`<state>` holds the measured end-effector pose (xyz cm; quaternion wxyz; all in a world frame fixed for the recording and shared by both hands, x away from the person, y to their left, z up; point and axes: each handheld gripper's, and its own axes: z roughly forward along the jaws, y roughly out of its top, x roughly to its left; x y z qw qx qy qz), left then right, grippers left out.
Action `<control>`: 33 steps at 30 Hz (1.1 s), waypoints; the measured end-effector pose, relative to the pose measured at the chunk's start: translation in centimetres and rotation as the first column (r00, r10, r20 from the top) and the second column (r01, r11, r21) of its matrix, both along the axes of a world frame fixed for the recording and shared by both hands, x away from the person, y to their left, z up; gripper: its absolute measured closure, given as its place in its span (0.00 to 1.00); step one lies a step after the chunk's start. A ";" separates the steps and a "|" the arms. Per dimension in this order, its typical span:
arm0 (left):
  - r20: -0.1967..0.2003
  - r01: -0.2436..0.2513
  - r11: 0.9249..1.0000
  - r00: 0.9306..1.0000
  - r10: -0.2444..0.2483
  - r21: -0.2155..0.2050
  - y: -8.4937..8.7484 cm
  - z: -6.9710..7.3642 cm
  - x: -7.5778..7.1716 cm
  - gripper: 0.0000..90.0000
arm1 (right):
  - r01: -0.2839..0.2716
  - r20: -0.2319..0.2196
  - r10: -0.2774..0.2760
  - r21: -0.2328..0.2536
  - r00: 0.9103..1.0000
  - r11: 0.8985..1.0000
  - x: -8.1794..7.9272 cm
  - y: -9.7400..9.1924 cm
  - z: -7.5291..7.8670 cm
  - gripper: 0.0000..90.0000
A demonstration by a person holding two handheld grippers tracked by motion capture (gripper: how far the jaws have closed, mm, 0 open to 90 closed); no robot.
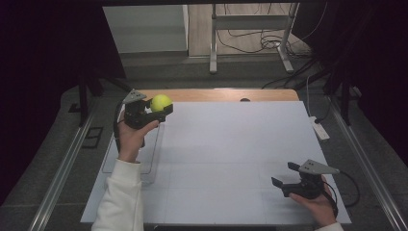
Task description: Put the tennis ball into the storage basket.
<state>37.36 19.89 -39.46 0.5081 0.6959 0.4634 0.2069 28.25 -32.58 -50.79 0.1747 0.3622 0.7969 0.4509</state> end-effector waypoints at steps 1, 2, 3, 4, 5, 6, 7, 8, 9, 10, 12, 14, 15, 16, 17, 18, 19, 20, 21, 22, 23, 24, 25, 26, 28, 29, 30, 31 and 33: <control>0.001 -0.003 1.000 1.000 0.003 0.001 0.1 0.0 0.0 0.30 | 0.001 0.001 -0.001 0.000 1.000 1.000 0.0 0.0 0.0 0.11; 0.001 -0.007 1.000 1.000 0.007 0.000 0.2 0.0 0.0 0.30 | 0.001 0.000 -0.001 0.000 1.000 1.000 0.0 0.0 0.0 0.11; 0.001 -0.012 1.000 1.000 0.012 0.001 0.4 0.0 0.0 0.30 | 0.002 0.000 -0.002 0.000 1.000 1.000 0.0 0.0 0.0 0.11; 0.000 -0.014 1.000 1.000 0.014 -0.001 0.5 0.0 0.0 0.30 | 0.001 0.000 -0.001 0.000 1.000 1.000 0.0 0.0 0.0 0.11; 0.000 -0.018 1.000 1.000 0.018 0.000 0.7 0.0 0.0 0.30 | 0.001 0.000 -0.001 0.001 1.000 1.000 0.0 0.0 0.0 0.11; 0.000 -0.024 1.000 1.000 0.024 -0.003 0.8 0.0 0.0 0.30 | 0.001 0.000 -0.001 0.001 1.000 1.000 0.0 0.0 0.0 0.11; 0.000 -0.027 1.000 1.000 0.027 -0.002 0.9 0.0 0.0 0.30 | 0.001 0.000 -0.001 0.001 1.000 1.000 0.0 0.0 0.0 0.11; 0.002 -0.034 0.999 0.999 0.034 0.002 1.1 0.1 0.0 0.30 | 0.001 -0.001 -0.001 0.000 1.000 1.000 0.0 0.0 0.0 0.11; 0.003 -0.041 0.999 0.999 0.041 0.004 1.2 0.1 -0.1 0.30 | 0.001 0.000 -0.001 -0.001 1.000 1.000 0.0 0.0 0.0 0.11; 0.004 -0.049 0.999 0.999 0.049 0.009 1.4 0.1 -0.1 0.30 | 0.001 0.000 -0.001 -0.001 1.000 1.000 0.0 0.0 0.0 0.11; 0.004 -0.059 0.998 0.998 0.059 0.009 1.7 0.1 -0.1 0.30 | 0.001 0.000 -0.001 -0.001 1.000 1.000 0.0 0.0 0.0 0.11; 0.004 -0.070 0.998 0.998 0.070 0.001 2.1 0.1 -0.1 0.30 | 0.002 0.000 -0.002 -0.001 1.000 1.000 0.0 0.0 0.0 0.11; 0.004 -0.075 0.997 0.997 0.075 0.003 2.2 0.1 -0.1 0.30 | 0.002 0.000 -0.002 -0.001 1.000 1.000 0.0 0.0 0.0 0.11; 0.005 -0.083 0.997 0.997 0.083 0.007 2.3 0.0 -0.1 0.30 | 0.002 -0.001 -0.002 -0.001 1.000 1.000 0.0 0.0 0.0 0.11; 0.005 -0.088 0.996 0.996 0.088 0.009 2.4 0.0 -0.1 0.30 | 0.002 0.000 -0.002 -0.002 1.000 1.000 0.0 0.0 0.0 0.11; 0.005 -0.092 0.996 0.996 0.092 0.012 2.5 0.0 -0.1 0.30 | 0.002 0.000 -0.002 -0.002 1.000 1.000 0.0 0.0 0.0 0.11; 0.004 -0.096 0.995 0.995 0.096 0.014 2.6 0.0 -0.1 0.30 | 0.002 0.000 -0.002 -0.002 1.000 1.000 0.0 0.0 0.0 0.11; 0.005 -0.101 0.995 0.995 0.101 0.015 2.7 0.0 -0.1 0.30 | 0.001 0.000 -0.001 -0.002 1.000 1.000 0.0 0.0 0.0 0.11; 0.005 -0.102 0.995 0.995 0.102 0.016 2.7 0.0 -0.1 0.30 | 0.001 0.001 -0.001 -0.002 1.000 1.000 0.0 0.0 0.0 0.11; 0.006 -0.105 0.994 0.994 0.105 0.019 2.8 0.0 -0.1 0.30 | 0.001 0.001 -0.001 -0.002 1.000 1.000 0.0 0.0 0.0 0.11; 0.006 -0.107 0.994 0.994 0.107 0.020 2.8 0.0 -0.1 0.30 | 0.001 0.001 -0.001 -0.002 1.000 1.000 0.0 0.0 0.0 0.11; 0.005 -0.109 0.994 0.994 0.109 0.020 2.9 0.0 -0.1 0.30 | 0.001 0.001 -0.001 -0.002 1.000 1.000 0.0 0.0 0.0 0.11; 0.006 -0.114 0.993 0.994 0.114 0.019 3.0 0.0 -0.1 0.30 | 0.000 0.001 0.000 0.000 1.000 1.000 0.0 0.1 0.0 0.11; 0.006 -0.114 0.993 0.994 0.114 0.019 3.0 0.0 -0.1 0.30 | 0.000 0.001 0.000 0.000 1.000 1.000 0.0 0.1 0.0 0.11; 0.005 -0.123 0.992 0.992 0.123 0.022 3.2 0.0 -0.1 0.30 | 0.000 0.001 0.000 0.001 1.000 1.000 0.0 0.0 0.0 0.11; 0.005 -0.125 0.992 0.992 0.125 0.020 3.4 0.0 -0.1 0.30 | 0.000 0.001 0.000 0.001 1.000 1.000 0.0 0.0 0.0 0.11; 0.003 -0.129 0.991 0.992 0.129 0.018 3.5 -0.1 -0.1 0.30 | 0.001 0.001 -0.001 -0.001 1.000 1.000 0.0 0.0 0.0 0.11; 0.002 -0.132 0.991 0.991 0.132 0.016 3.6 -0.1 -0.1 0.30 | 0.000 0.001 0.000 0.000 1.000 1.000 0.0 0.1 0.0 0.11; 0.001 -0.137 0.990 0.991 0.137 0.013 3.9 -0.2 0.0 0.30 | 0.000 0.000 0.000 0.000 1.000 1.000 0.0 0.1 0.0 0.11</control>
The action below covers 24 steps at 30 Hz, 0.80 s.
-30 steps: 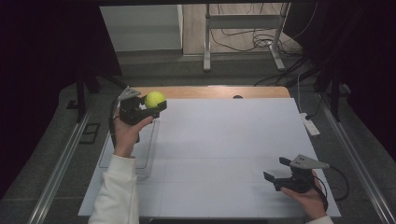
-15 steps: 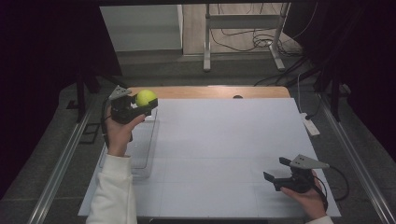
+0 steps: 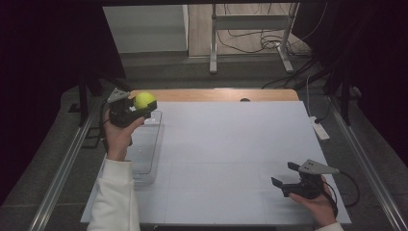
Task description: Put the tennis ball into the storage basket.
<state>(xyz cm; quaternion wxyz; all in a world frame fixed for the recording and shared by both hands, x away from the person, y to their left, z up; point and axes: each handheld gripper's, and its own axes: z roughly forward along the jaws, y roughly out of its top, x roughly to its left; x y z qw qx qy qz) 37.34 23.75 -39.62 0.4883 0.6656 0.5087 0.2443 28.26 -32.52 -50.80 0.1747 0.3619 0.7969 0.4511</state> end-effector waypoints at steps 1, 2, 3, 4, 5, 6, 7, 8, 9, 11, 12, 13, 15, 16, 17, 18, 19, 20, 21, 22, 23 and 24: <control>-0.002 -0.005 1.000 1.000 0.005 -0.001 0.2 -0.1 0.0 0.30 | 0.000 0.000 0.000 0.000 1.000 1.000 0.0 0.0 0.0 0.11; -0.004 -0.009 1.000 1.000 0.009 -0.003 0.3 -0.1 0.0 0.30 | 0.001 0.000 -0.001 0.000 1.000 1.000 0.0 0.0 0.0 0.11; -0.006 -0.012 1.000 1.000 0.012 -0.004 0.4 -0.2 0.1 0.30 | 0.001 0.000 -0.001 0.000 1.000 1.000 0.0 0.0 0.0 0.11; -0.009 -0.013 1.000 1.000 0.013 -0.005 0.5 -0.2 0.1 0.30 | 0.000 0.000 0.000 0.000 1.000 1.000 0.0 0.0 0.0 0.11; -0.010 -0.017 1.000 1.000 0.017 -0.006 0.7 -0.3 0.1 0.30 | 0.000 0.000 0.000 0.000 1.000 1.000 0.0 0.0 0.0 0.11; -0.010 -0.017 1.000 1.000 0.017 -0.006 0.7 -0.3 0.1 0.30 | 0.000 0.000 0.000 0.000 1.000 1.000 0.0 0.0 0.0 0.11; -0.012 -0.022 1.000 1.000 0.022 -0.006 0.8 -0.3 0.2 0.30 | -0.001 0.000 0.001 0.000 1.000 1.000 0.0 0.0 0.0 0.11; -0.014 -0.027 1.000 1.000 0.027 -0.004 0.9 -0.4 0.2 0.30 | -0.001 0.000 0.001 -0.001 1.000 1.000 0.0 0.0 0.0 0.11; -0.016 -0.031 1.000 0.999 0.031 -0.002 1.1 -0.4 0.2 0.30 | 0.000 0.000 0.000 -0.003 1.000 1.000 0.0 0.0 0.0 0.11; -0.022 -0.045 0.999 0.999 0.045 -0.001 1.4 -0.6 0.3 0.30 | 0.001 0.000 -0.001 -0.002 1.000 1.000 0.0 0.0 0.0 0.11; -0.022 -0.045 0.999 0.999 0.045 -0.001 1.4 -0.6 0.3 0.30 | 0.001 0.000 -0.001 -0.002 1.000 1.000 0.0 0.0 0.0 0.11; -0.026 -0.050 0.999 0.998 0.050 -0.004 1.7 -0.7 0.3 0.30 | 0.001 0.000 -0.001 -0.003 1.000 1.000 0.0 0.0 0.0 0.11; -0.030 -0.059 0.998 0.998 0.059 -0.003 1.9 -0.9 0.4 0.30 | 0.000 0.000 0.000 -0.001 1.000 1.000 0.0 0.0 0.0 0.11; -0.034 -0.064 0.998 0.997 0.064 -0.001 2.0 -1.0 0.4 0.30 | 0.000 0.000 0.000 0.000 1.000 1.000 0.0 0.0 0.0 0.11; -0.038 -0.069 0.998 0.997 0.069 0.004 2.2 -1.1 0.5 0.30 | 0.000 0.000 0.000 0.000 1.000 1.000 0.0 0.0 0.0 0.11; -0.040 -0.072 0.997 0.997 0.072 0.004 2.3 -1.2 0.5 0.30 | 0.001 0.000 -0.001 -0.002 1.000 1.000 0.0 0.0 0.0 0.11; -0.044 -0.075 0.997 0.996 0.075 0.004 2.4 -1.3 0.6 0.30 | 0.001 0.000 -0.001 -0.002 1.000 1.000 0.0 0.0 0.0 0.11; -0.047 -0.076 0.997 0.996 0.076 0.003 2.5 -1.4 0.6 0.30 | 0.001 0.000 -0.001 -0.002 1.000 1.000 0.0 0.0 0.0 0.11; -0.051 -0.079 0.997 0.996 0.079 0.004 2.6 -1.5 0.7 0.30 | 0.001 0.000 -0.001 -0.002 1.000 1.000 0.0 0.0 0.0 0.11; -0.056 -0.081 0.997 0.995 0.082 0.004 2.7 -1.6 0.8 0.30 | 0.001 0.000 -0.001 -0.002 1.000 1.000 0.0 0.0 0.0 0.11; -0.060 -0.084 0.996 0.995 0.084 0.006 2.7 -1.7 0.8 0.30 | 0.001 0.000 -0.001 -0.002 1.000 1.000 0.0 0.0 0.0 0.11; -0.063 -0.086 0.996 0.994 0.086 0.008 2.8 -1.8 0.9 0.30 | 0.000 0.000 0.000 -0.003 1.000 1.000 0.0 0.0 0.0 0.11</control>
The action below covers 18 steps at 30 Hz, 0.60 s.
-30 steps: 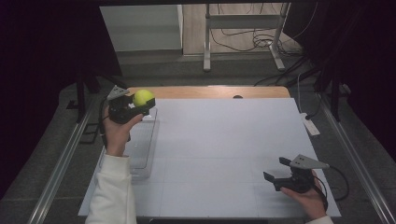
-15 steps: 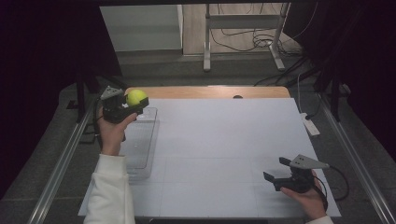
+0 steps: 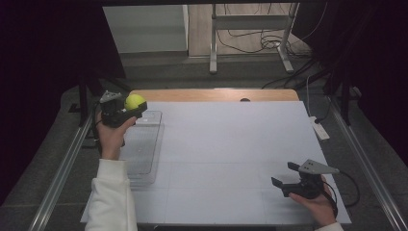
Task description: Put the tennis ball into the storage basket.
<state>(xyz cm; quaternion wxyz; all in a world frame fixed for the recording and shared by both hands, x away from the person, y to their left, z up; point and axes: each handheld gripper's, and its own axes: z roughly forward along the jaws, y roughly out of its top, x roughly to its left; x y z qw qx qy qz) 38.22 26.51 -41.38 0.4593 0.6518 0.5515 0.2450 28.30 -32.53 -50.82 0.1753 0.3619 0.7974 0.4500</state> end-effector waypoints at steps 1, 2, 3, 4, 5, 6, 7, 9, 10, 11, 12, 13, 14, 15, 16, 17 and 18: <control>-0.003 0.000 1.000 1.000 0.000 -0.001 0.0 -0.1 0.1 0.30 | 0.000 0.000 0.000 0.000 1.000 1.000 0.0 0.0 0.0 0.11; -0.006 0.000 1.000 1.000 0.000 0.000 0.1 -0.2 0.1 0.30 | 0.000 0.000 0.000 0.000 1.000 1.000 0.0 0.0 0.0 0.11; -0.011 -0.002 1.000 1.000 0.002 0.000 0.1 -0.3 0.2 0.30 | 0.000 0.000 0.000 0.001 1.000 1.000 0.0 0.0 0.0 0.11; -0.014 -0.002 1.000 1.000 0.002 0.001 0.1 -0.4 0.3 0.30 | 0.000 0.000 0.000 0.001 1.000 1.000 0.0 0.0 0.0 0.11; -0.018 -0.002 1.000 1.000 0.002 0.005 0.1 -0.5 0.3 0.30 | 0.000 -0.001 0.000 0.001 1.000 1.000 0.0 0.0 0.0 0.11; -0.024 -0.003 1.000 1.000 0.004 0.007 0.2 -0.6 0.4 0.30 | 0.000 -0.001 0.000 0.002 1.000 1.000 0.0 0.0 0.0 0.11; -0.029 -0.006 1.000 1.000 0.006 0.010 0.2 -0.7 0.5 0.30 | 0.001 -0.001 -0.001 0.002 1.000 1.000 0.0 0.0 0.0 0.11; -0.040 -0.007 1.000 0.999 0.007 0.007 0.4 -1.0 0.7 0.30 | 0.001 -0.001 -0.001 0.001 1.000 1.000 0.0 0.0 0.0 0.11; -0.045 -0.008 1.000 0.999 0.009 0.008 0.5 -1.1 0.7 0.30 | 0.000 -0.001 0.000 0.001 1.000 1.000 0.0 0.0 0.0 0.11; -0.050 -0.011 1.000 0.999 0.011 0.011 0.6 -1.2 0.8 0.30 | -0.001 -0.001 0.001 0.001 1.000 1.000 0.0 0.0 0.0 0.11; -0.054 -0.013 1.000 0.998 0.014 0.007 0.6 -1.3 0.8 0.30 | -0.001 -0.001 0.001 0.002 1.000 1.000 0.0 0.0 0.0 0.11; -0.054 -0.016 1.000 0.998 0.016 0.006 0.7 -1.4 0.9 0.30 | 0.000 -0.001 0.000 0.002 1.000 1.000 0.0 0.0 0.0 0.11; -0.056 -0.017 1.000 0.998 0.018 0.001 0.8 -1.5 0.9 0.30 | 0.001 -0.001 -0.001 0.002 1.000 1.000 0.0 0.0 0.0 0.11; -0.056 -0.017 1.000 0.998 0.018 0.001 0.8 -1.5 0.9 0.30 | 0.000 -0.001 0.000 0.002 1.000 1.000 0.0 0.0 0.0 0.11; -0.060 -0.018 1.000 0.998 0.018 0.004 0.9 -1.6 1.0 0.30 | 0.000 -0.001 0.000 0.001 1.000 1.000 0.0 0.0 0.0 0.11; -0.064 -0.020 1.000 0.998 0.020 -0.001 0.9 -1.7 1.0 0.30 | 0.000 -0.001 0.000 0.001 1.000 1.000 0.0 0.0 0.0 0.11; -0.070 -0.019 1.000 0.997 0.019 0.000 1.0 -1.8 1.1 0.30 | 0.000 -0.001 0.000 0.001 1.000 1.000 0.0 0.0 0.0 0.11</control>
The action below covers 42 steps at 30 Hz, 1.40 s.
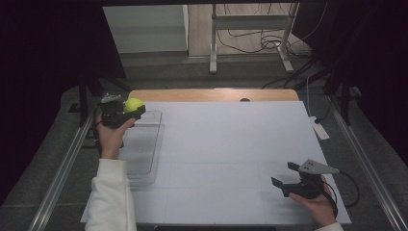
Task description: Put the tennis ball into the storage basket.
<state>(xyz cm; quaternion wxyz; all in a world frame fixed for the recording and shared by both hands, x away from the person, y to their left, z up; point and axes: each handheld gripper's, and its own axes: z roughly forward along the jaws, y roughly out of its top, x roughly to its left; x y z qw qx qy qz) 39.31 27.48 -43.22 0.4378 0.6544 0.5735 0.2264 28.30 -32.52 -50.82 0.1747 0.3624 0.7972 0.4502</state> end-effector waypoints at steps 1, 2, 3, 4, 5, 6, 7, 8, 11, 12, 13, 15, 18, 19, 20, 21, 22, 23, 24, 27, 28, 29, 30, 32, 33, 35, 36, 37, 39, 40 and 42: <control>-0.005 -0.001 1.000 1.000 0.001 -0.001 0.1 -0.1 0.1 0.30 | 0.000 0.000 0.000 0.000 1.000 1.000 0.0 0.0 0.0 0.11; -0.012 -0.001 1.000 1.000 0.001 -0.002 0.1 -0.3 0.2 0.30 | 0.000 0.000 0.000 0.001 1.000 1.000 0.0 0.0 0.0 0.11; -0.019 -0.002 1.000 1.000 0.002 -0.002 0.2 -0.5 0.3 0.30 | 0.000 -0.001 0.000 0.000 1.000 1.000 0.0 0.0 0.0 0.11; -0.025 -0.005 1.000 1.000 0.005 -0.003 0.2 -0.6 0.4 0.30 | -0.001 -0.001 0.001 0.003 1.000 1.000 0.0 0.0 0.0 0.11; -0.036 -0.005 1.000 0.999 0.005 0.000 0.3 -0.8 0.5 0.30 | -0.002 0.000 0.002 0.003 1.000 1.000 0.0 0.0 0.0 0.11; -0.045 -0.007 1.000 0.999 0.008 0.002 0.3 -1.0 0.7 0.30 | -0.002 0.000 0.002 0.000 1.000 1.000 0.0 0.0 0.0 0.11; -0.056 -0.009 1.000 0.998 0.009 0.007 0.3 -1.2 0.8 0.30 | -0.003 0.000 0.003 0.000 1.000 1.000 0.0 0.0 0.0 0.11; -0.065 -0.012 1.000 0.998 0.013 0.011 0.4 -1.3 0.9 0.30 | -0.003 0.000 0.003 0.000 1.000 1.000 0.0 0.0 0.0 0.11; -0.095 -0.009 1.000 0.995 0.011 0.024 0.5 -1.8 1.2 0.30 | -0.002 0.000 0.002 0.000 1.000 1.000 0.0 0.0 0.0 0.11; -0.104 -0.012 1.000 0.994 0.014 0.021 0.6 -2.0 1.3 0.30 | -0.002 0.000 0.002 0.000 1.000 1.000 0.0 0.0 0.0 0.11; -0.110 -0.012 1.000 0.994 0.015 0.021 0.7 -2.2 1.3 0.30 | -0.003 0.001 0.003 0.000 1.000 1.000 0.0 0.0 0.0 0.11; -0.115 -0.015 1.000 0.993 0.017 0.021 0.8 -2.3 1.4 0.30 | -0.004 0.001 0.004 0.003 1.000 1.000 0.0 0.1 0.0 0.11; -0.127 -0.022 1.000 0.992 0.025 0.022 1.1 -2.6 1.5 0.30 | -0.004 0.000 0.004 0.003 1.000 1.000 0.0 0.1 0.0 0.11; -0.131 -0.023 0.999 0.991 0.026 0.023 1.2 -2.7 1.6 0.30 | -0.003 0.000 0.003 -0.001 1.000 1.000 0.0 0.0 0.0 0.11; -0.136 -0.024 0.999 0.990 0.027 0.022 1.2 -2.8 1.6 0.30 | -0.003 0.000 0.003 -0.001 1.000 1.000 0.0 0.0 0.0 0.11; -0.140 -0.026 0.999 0.990 0.028 0.022 1.3 -3.0 1.7 0.30 | -0.004 -0.001 0.004 0.002 1.000 1.000 0.0 0.1 0.0 0.11; -0.145 -0.025 0.999 0.989 0.029 0.026 1.3 -3.1 1.7 0.29 | -0.005 -0.001 0.005 0.001 1.000 1.000 0.0 0.1 0.0 0.11; -0.146 -0.027 0.999 0.989 0.030 0.023 1.3 -3.2 1.8 0.30 | -0.005 -0.001 0.005 0.001 1.000 1.000 0.0 0.1 0.0 0.11; -0.155 -0.028 0.999 0.987 0.031 0.023 1.4 -3.4 1.9 0.30 | -0.005 -0.001 0.005 0.001 1.000 1.000 0.0 0.1 0.0 0.11; -0.168 -0.027 0.999 0.985 0.032 0.031 1.5 -3.7 2.0 0.30 | -0.004 0.000 0.004 0.000 1.000 1.000 0.0 0.1 0.0 0.11; -0.168 -0.027 0.999 0.985 0.032 0.031 1.5 -3.7 2.0 0.29 | -0.004 0.000 0.004 0.001 1.000 1.000 0.0 0.1 0.0 0.11; -0.169 -0.029 0.999 0.985 0.034 0.034 1.4 -3.7 2.1 0.29 | -0.004 0.000 0.004 0.001 1.000 1.000 0.0 0.1 0.0 0.11; -0.168 -0.032 0.999 0.985 0.037 0.036 1.4 -3.8 2.1 0.29 | -0.005 -0.001 0.005 0.001 1.000 1.000 0.0 0.1 0.0 0.11; -0.175 -0.030 0.999 0.984 0.037 0.045 1.4 -3.8 2.1 0.29 | -0.005 -0.001 0.005 0.000 1.000 1.000 0.0 0.1 -0.1 0.11; -0.177 -0.032 0.998 0.983 0.040 0.048 1.3 -3.9 2.2 0.29 | -0.005 -0.001 0.005 0.000 1.000 1.000 0.0 0.1 -0.1 0.11; -0.181 -0.030 0.998 0.983 0.040 0.055 1.3 -3.9 2.2 0.29 | -0.005 0.000 0.005 0.001 1.000 1.000 0.0 0.1 0.0 0.11; -0.185 -0.032 0.998 0.982 0.043 0.060 1.3 -4.0 2.3 0.29 | -0.005 -0.001 0.005 0.002 1.000 1.000 0.0 0.1 0.0 0.11; -0.185 -0.032 0.998 0.982 0.043 0.060 1.3 -4.0 2.3 0.29 | -0.005 -0.001 0.005 0.002 1.000 1.000 0.0 0.0 0.0 0.11; -0.191 -0.031 0.997 0.981 0.043 0.064 1.3 -4.1 2.3 0.29 | -0.004 -0.001 0.004 0.002 1.000 1.000 0.0 0.0 0.0 0.11; -0.197 -0.032 0.997 0.979 0.044 0.065 1.3 -4.3 2.4 0.29 | -0.004 -0.001 0.004 0.002 1.000 1.000 0.0 0.0 0.0 0.11; -0.203 -0.034 0.997 0.978 0.047 0.065 1.3 -4.5 2.5 0.29 | -0.004 -0.001 0.004 0.002 1.000 1.000 0.0 0.1 0.0 0.11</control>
